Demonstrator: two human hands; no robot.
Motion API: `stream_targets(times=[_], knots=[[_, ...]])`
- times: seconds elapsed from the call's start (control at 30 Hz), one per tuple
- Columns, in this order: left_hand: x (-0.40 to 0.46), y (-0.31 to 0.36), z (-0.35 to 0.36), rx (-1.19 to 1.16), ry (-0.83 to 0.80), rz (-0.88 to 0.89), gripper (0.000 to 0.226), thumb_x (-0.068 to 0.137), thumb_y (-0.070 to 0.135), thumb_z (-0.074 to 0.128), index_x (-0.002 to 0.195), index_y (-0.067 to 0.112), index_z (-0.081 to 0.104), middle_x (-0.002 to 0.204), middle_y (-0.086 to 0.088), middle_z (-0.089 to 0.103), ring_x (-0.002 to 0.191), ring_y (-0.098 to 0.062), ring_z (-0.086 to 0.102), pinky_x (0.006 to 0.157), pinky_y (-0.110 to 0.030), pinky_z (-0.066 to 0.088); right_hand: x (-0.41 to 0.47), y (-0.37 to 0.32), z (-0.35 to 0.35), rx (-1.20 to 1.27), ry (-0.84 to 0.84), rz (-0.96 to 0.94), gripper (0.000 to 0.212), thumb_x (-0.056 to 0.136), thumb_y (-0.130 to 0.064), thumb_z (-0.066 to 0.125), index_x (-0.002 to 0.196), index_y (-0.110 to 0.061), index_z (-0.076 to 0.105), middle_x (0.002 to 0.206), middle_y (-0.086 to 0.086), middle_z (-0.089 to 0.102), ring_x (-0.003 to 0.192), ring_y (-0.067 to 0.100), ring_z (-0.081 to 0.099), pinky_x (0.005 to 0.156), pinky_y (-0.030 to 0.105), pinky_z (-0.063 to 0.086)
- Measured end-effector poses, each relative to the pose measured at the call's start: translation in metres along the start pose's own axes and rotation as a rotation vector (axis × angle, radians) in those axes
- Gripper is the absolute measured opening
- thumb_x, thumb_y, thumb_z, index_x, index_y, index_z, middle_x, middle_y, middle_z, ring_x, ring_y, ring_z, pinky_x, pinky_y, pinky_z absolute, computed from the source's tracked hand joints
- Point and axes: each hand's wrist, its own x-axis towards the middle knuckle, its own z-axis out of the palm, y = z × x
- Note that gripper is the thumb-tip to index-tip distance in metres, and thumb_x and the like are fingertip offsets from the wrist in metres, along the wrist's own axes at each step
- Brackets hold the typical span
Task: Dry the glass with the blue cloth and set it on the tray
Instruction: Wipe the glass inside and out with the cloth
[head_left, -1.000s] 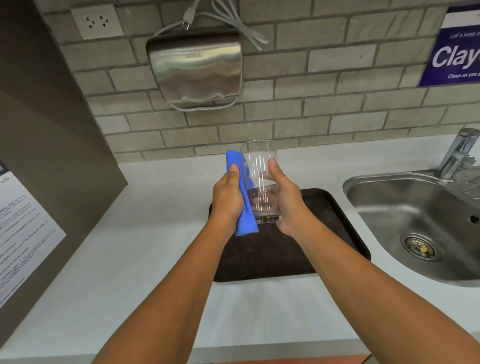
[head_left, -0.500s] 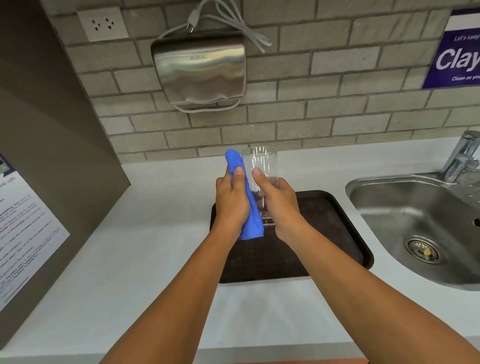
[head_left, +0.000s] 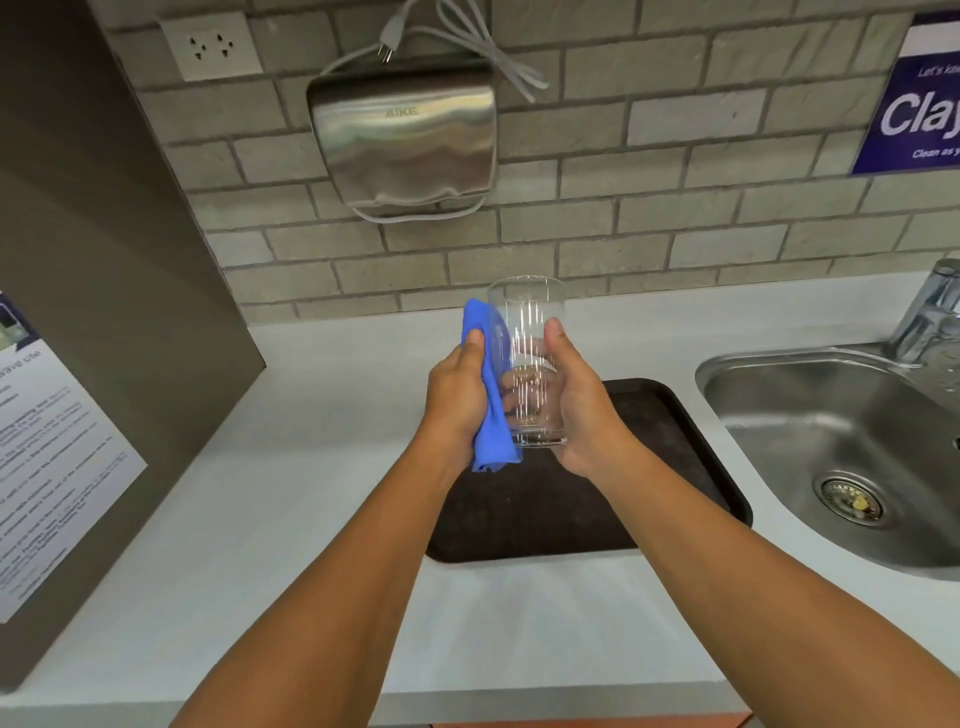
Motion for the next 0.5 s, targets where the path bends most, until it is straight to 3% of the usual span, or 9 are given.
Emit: stream_targets(times=[0.07, 0.1, 0.2, 0.27, 0.33, 0.4, 0.47, 0.5], knots=[[0.000, 0.003, 0.002, -0.001, 0.018, -0.044, 0.045, 0.100, 0.044, 0.042, 0.125, 0.012, 0.061, 0.090, -0.007, 0.069, 0.073, -0.022, 0.068, 0.057, -0.031, 0.058, 0.000, 0.001, 0.000, 0.029, 0.001, 0.038, 0.058, 0.087, -0.065, 0.054, 0.112, -0.013, 0.067, 0.082, 0.009, 0.071, 0.068, 0.023, 0.070, 0.069, 0.038, 0.057], [-0.001, 0.003, 0.004, 0.046, 0.050, 0.019, 0.044, 0.101, 0.044, 0.041, 0.126, 0.013, 0.060, 0.095, -0.006, 0.067, 0.080, -0.024, 0.068, 0.065, -0.032, 0.058, -0.001, 0.001, 0.002, 0.022, 0.022, 0.045, 0.061, 0.087, -0.066, 0.055, 0.115, -0.013, 0.065, 0.085, 0.010, 0.071, 0.071, 0.024, 0.070, 0.073, 0.041, 0.057], [-0.016, 0.003, 0.013, 0.468, 0.096, 0.464, 0.043, 0.102, 0.039, 0.037, 0.142, 0.025, 0.047, 0.103, 0.001, 0.044, 0.083, -0.006, 0.058, 0.065, -0.004, 0.044, 0.001, 0.005, 0.003, -0.030, 0.079, 0.036, 0.071, 0.077, -0.072, 0.062, 0.119, -0.015, 0.069, 0.104, 0.017, 0.072, 0.093, 0.030, 0.070, 0.096, 0.052, 0.052], [-0.022, -0.001, 0.017, 0.599, 0.068, 0.627, 0.050, 0.101, 0.038, 0.039, 0.151, 0.031, 0.031, 0.103, 0.004, 0.035, 0.079, -0.001, 0.052, 0.065, 0.001, 0.040, -0.002, 0.006, 0.003, -0.012, 0.054, 0.028, 0.068, 0.082, -0.069, 0.060, 0.122, -0.015, 0.070, 0.108, 0.017, 0.072, 0.097, 0.031, 0.070, 0.096, 0.051, 0.051], [-0.016, 0.003, 0.015, 0.502, 0.098, 0.514, 0.045, 0.102, 0.037, 0.040, 0.146, 0.028, 0.042, 0.103, 0.002, 0.043, 0.080, -0.001, 0.054, 0.073, -0.005, 0.046, -0.003, 0.006, -0.002, 0.044, 0.013, 0.039, 0.065, 0.090, -0.064, 0.053, 0.125, -0.010, 0.067, 0.099, 0.013, 0.073, 0.088, 0.028, 0.071, 0.088, 0.046, 0.055], [-0.006, 0.010, 0.008, 0.216, 0.099, 0.184, 0.039, 0.102, 0.037, 0.041, 0.130, 0.017, 0.059, 0.101, -0.005, 0.061, 0.084, -0.013, 0.065, 0.076, -0.025, 0.056, -0.004, 0.004, -0.006, 0.099, -0.024, 0.054, 0.062, 0.092, -0.063, 0.048, 0.118, -0.009, 0.067, 0.091, 0.011, 0.073, 0.080, 0.025, 0.071, 0.079, 0.042, 0.056], [-0.007, 0.012, 0.005, 0.016, 0.052, -0.063, 0.038, 0.101, 0.037, 0.044, 0.121, 0.009, 0.063, 0.090, -0.008, 0.068, 0.072, -0.021, 0.067, 0.053, -0.024, 0.056, -0.005, 0.002, -0.007, 0.081, -0.075, 0.045, 0.057, 0.095, -0.061, 0.045, 0.106, -0.011, 0.070, 0.085, 0.010, 0.071, 0.073, 0.023, 0.070, 0.073, 0.038, 0.057], [-0.010, 0.011, 0.004, -0.026, 0.039, -0.086, 0.036, 0.101, 0.036, 0.045, 0.118, 0.009, 0.063, 0.085, -0.007, 0.068, 0.065, -0.020, 0.065, 0.045, -0.021, 0.054, -0.006, 0.000, -0.006, 0.064, -0.089, 0.045, 0.056, 0.095, -0.061, 0.044, 0.103, -0.012, 0.071, 0.084, 0.009, 0.071, 0.072, 0.022, 0.071, 0.072, 0.037, 0.058]])
